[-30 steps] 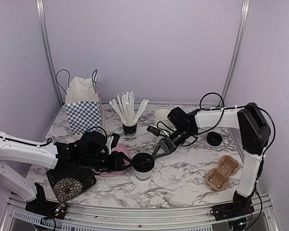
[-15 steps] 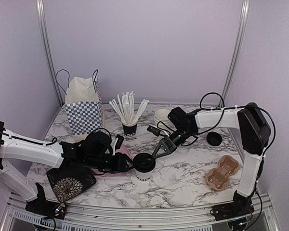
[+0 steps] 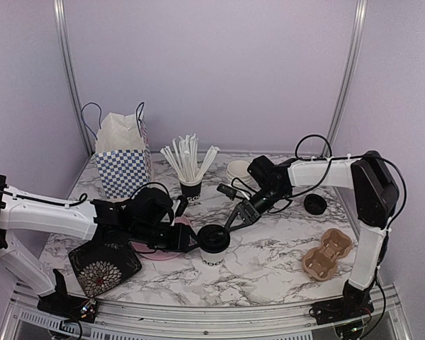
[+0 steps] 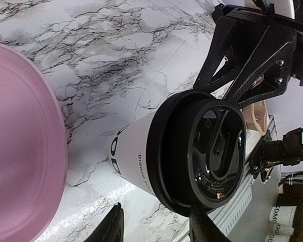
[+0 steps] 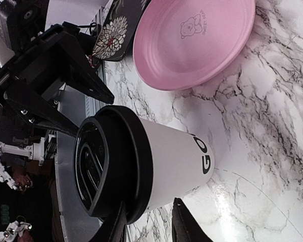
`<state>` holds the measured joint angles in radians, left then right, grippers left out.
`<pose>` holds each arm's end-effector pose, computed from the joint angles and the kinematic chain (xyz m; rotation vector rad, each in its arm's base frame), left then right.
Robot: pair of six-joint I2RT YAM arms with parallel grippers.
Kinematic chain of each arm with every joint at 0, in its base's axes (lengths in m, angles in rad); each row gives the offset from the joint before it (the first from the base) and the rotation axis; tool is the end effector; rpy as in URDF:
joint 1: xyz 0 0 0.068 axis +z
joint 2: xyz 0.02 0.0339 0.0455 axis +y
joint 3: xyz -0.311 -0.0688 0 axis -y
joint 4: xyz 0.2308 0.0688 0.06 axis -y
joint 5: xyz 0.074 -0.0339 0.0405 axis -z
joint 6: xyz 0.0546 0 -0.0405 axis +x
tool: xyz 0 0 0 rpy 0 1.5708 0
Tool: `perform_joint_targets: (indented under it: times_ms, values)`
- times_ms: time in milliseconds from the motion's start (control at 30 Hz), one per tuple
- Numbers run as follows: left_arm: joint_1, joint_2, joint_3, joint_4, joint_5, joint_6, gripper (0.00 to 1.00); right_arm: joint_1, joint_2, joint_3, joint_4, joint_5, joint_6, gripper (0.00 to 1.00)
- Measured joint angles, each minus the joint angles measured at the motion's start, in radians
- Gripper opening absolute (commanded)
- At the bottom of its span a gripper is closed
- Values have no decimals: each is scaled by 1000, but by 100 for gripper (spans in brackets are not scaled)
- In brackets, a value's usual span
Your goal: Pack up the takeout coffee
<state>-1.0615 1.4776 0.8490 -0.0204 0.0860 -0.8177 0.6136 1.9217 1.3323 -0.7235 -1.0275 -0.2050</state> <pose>0.1496 -0.2776 0.2584 0.3514 2.4357 -1.0488 0.2823 0.2560 0.2283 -1.2534 2.3938 1.5600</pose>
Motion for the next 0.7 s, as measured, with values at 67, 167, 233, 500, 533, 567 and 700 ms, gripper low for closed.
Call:
perform_joint_targets:
  times_ms: [67,167,233,500,533,567,700]
  values:
    - [-7,0,29,-50,-29,45,49,3,-1,19,-20,11,-26,42]
    - [-18,-2,76,-125,-66,112,52,5,-9,54,-61,28,-64,51]
    - [-24,-10,107,-161,-75,152,55,4,-29,80,-83,43,-85,55]
    - [-29,-95,175,-211,-96,261,60,4,-174,126,-110,80,-142,57]
    - [-29,-96,179,-215,-96,270,60,3,-170,126,-111,87,-144,56]
    - [-29,-95,181,-217,-95,278,60,3,-161,126,-111,94,-146,55]
    - [-21,-67,187,-207,-95,294,60,0,-99,123,-116,106,-147,50]
